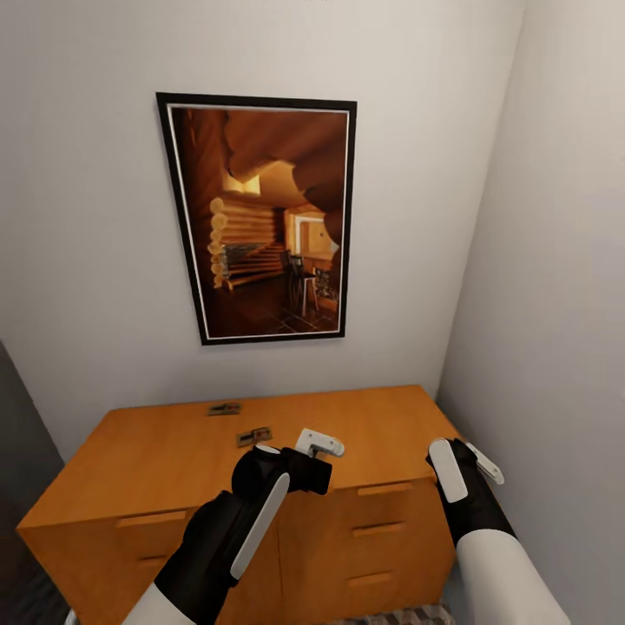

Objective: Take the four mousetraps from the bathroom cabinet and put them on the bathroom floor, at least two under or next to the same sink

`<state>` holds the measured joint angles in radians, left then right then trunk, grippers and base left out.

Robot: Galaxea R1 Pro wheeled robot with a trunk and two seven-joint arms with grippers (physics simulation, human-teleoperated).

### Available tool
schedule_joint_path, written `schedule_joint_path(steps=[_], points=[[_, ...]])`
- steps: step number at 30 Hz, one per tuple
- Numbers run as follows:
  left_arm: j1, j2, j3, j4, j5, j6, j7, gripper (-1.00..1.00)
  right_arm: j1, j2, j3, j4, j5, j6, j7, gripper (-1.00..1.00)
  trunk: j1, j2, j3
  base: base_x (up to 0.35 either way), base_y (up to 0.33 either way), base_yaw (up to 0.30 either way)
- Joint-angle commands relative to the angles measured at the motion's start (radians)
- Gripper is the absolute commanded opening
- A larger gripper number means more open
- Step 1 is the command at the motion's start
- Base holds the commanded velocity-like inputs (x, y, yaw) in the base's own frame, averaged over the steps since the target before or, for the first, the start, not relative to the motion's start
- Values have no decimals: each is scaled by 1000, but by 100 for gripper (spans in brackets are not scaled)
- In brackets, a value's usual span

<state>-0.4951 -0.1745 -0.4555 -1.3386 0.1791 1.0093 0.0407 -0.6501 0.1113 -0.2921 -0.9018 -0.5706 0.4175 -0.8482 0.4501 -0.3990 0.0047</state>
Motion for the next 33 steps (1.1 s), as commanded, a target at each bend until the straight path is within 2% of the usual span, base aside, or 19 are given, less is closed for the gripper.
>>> schedule_joint_path(steps=[1, 10, 33], points=[[0, 0, 0, -1, 3, 4, 4, -100, 0, 1, -2, -2, -2, 7, -3, -100, 0, -1, -1, -324, 79, 0], [0, 0, 0, -1, 3, 3, 4, -100, 0, 1, -1, -2, -3, 7, -3, -100, 0, -1, -1, -288, 54, 0], [0, 0, -1, -4, 3, 5, 4, -100, 0, 1, -2, -2, -3, 7, -3, -100, 0, -1, -1, -8, 1, 0]])
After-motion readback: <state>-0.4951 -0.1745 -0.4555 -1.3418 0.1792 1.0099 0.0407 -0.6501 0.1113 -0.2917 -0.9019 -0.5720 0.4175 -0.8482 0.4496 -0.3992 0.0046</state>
